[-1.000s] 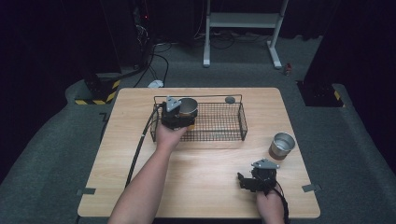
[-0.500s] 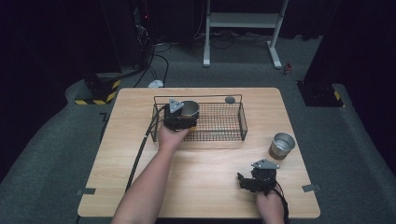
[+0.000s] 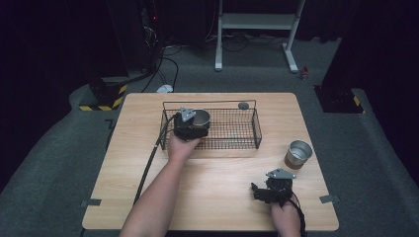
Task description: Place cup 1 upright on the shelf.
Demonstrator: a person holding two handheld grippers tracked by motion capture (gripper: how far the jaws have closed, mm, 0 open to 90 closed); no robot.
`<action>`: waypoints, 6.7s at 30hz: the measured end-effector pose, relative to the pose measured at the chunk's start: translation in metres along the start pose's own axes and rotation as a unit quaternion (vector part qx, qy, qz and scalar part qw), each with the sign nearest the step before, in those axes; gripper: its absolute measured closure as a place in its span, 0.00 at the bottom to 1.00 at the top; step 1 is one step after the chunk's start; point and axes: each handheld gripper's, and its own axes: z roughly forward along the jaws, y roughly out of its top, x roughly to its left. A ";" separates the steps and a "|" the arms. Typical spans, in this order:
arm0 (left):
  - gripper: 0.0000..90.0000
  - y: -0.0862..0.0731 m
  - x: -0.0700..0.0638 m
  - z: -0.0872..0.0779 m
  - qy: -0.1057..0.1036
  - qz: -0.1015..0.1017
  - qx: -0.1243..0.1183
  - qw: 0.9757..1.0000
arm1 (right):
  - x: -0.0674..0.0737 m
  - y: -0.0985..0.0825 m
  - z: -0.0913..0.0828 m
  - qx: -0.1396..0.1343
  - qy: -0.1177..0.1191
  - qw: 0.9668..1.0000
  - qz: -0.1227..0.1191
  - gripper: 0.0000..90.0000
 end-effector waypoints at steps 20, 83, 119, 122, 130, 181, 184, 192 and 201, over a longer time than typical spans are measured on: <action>0.15 -0.012 0.009 -0.004 0.020 0.006 0.007 1.000 | 0.000 0.000 0.000 0.000 0.000 1.000 0.001 0.09; 0.01 0.008 0.013 -0.031 0.000 -0.020 0.052 0.998 | 0.000 0.000 0.000 0.000 0.000 1.000 0.001 0.09; 0.02 -0.005 0.019 -0.082 -0.006 -0.021 0.061 0.998 | 0.000 0.000 0.000 0.000 0.000 1.000 0.001 0.09; 0.04 -0.008 0.019 -0.088 -0.011 -0.022 0.059 0.998 | 0.000 0.000 0.000 0.000 0.000 1.000 0.001 0.09; 0.04 -0.022 0.018 -0.103 -0.024 -0.026 0.063 0.997 | 0.000 0.000 0.000 0.000 0.000 1.000 0.001 0.09; 0.02 -0.156 0.031 -0.162 -0.008 0.028 0.152 0.988 | 0.000 0.000 0.000 0.000 0.000 1.000 0.001 0.09; 0.02 -0.157 0.032 -0.162 -0.011 0.019 0.153 0.988 | 0.000 0.000 0.000 0.001 0.000 1.000 0.002 0.09; 0.01 -0.158 0.032 -0.162 -0.010 0.019 0.151 0.988 | -0.004 0.000 -0.008 -0.016 -0.009 1.000 0.024 0.14; 0.01 -0.158 0.032 -0.162 -0.010 0.020 0.152 0.988 | -0.012 0.000 -0.025 -0.046 -0.023 0.999 0.016 0.13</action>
